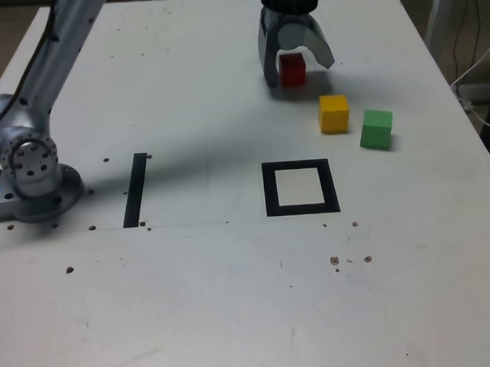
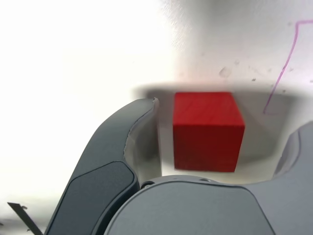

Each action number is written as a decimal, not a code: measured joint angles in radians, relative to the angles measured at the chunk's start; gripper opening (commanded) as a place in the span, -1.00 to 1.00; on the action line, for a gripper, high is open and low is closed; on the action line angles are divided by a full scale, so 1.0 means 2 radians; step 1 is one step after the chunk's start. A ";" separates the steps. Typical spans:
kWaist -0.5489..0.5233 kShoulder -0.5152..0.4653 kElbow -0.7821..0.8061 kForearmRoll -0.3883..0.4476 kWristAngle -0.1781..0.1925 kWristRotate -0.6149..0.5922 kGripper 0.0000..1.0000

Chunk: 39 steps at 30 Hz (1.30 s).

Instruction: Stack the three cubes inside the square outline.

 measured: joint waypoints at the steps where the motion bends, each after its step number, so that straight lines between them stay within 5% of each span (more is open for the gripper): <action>1: 0.000 0.001 -0.001 0.000 0.001 0.000 -0.06; 6: 0.000 0.001 -0.009 -0.003 0.008 0.004 -0.43; 30: -0.003 -0.005 -0.014 0.025 0.010 0.004 -0.45; 39: -0.041 -0.061 0.002 0.057 0.010 -0.017 -0.45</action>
